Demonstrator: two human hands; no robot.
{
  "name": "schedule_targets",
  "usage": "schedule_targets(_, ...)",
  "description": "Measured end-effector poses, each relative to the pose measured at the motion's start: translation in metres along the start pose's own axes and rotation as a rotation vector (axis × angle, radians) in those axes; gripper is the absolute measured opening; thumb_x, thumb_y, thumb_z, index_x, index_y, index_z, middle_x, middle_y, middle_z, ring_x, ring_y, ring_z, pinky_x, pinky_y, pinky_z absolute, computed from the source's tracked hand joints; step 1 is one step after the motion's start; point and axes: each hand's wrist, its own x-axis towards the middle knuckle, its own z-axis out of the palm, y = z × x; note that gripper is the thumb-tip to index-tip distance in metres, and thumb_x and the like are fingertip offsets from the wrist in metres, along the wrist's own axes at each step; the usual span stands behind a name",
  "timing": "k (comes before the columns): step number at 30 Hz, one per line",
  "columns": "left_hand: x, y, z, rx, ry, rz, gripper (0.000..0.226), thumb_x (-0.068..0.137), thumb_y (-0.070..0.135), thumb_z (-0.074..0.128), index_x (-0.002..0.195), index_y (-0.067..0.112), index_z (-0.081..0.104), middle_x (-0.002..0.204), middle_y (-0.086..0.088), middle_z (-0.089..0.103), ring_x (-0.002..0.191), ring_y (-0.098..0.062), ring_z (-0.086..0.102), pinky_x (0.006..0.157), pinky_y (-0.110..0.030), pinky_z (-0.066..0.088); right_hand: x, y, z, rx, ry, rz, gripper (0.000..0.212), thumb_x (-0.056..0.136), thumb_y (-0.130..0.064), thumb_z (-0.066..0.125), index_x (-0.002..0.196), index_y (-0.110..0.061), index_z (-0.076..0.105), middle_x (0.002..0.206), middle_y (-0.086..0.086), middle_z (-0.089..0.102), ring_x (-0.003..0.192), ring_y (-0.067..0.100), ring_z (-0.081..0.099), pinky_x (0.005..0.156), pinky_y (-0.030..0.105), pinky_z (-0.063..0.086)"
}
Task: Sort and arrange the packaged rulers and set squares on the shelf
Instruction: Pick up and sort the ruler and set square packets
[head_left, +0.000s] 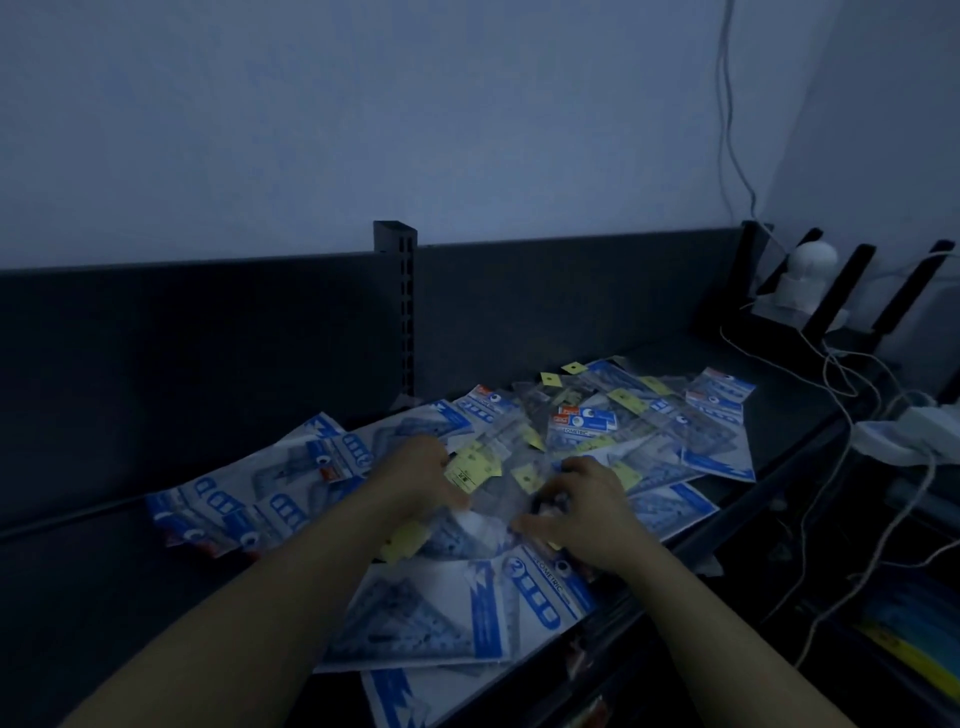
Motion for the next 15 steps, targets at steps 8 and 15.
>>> schedule_targets(8,-0.002,-0.014,-0.012,-0.032,0.134,0.026,0.012,0.083,0.018,0.065,0.075,0.014,0.058,0.075,-0.012,0.055,0.068,-0.018,0.051,0.060,-0.028,0.036,0.006,-0.012,0.004,0.044,-0.081,0.032,0.059,0.051,-0.087,0.047,0.062,-0.032,0.066,0.137,0.005,0.041,0.132,0.024,0.030,0.106,0.039,0.028)
schedule_targets(15,-0.014,-0.030,-0.023,-0.104,0.209,0.052,0.027,0.087,0.016,0.064,0.066,0.011,0.048,0.059,-0.004,0.042,0.053,-0.014,0.040,0.051,-0.024,0.028,0.007,-0.027,0.007,0.076,-0.139,0.066,0.044,0.067,-0.067,0.068,0.058,-0.026,0.057,0.152,0.003,0.025,0.139,0.024,0.021,0.114,0.040,0.019)
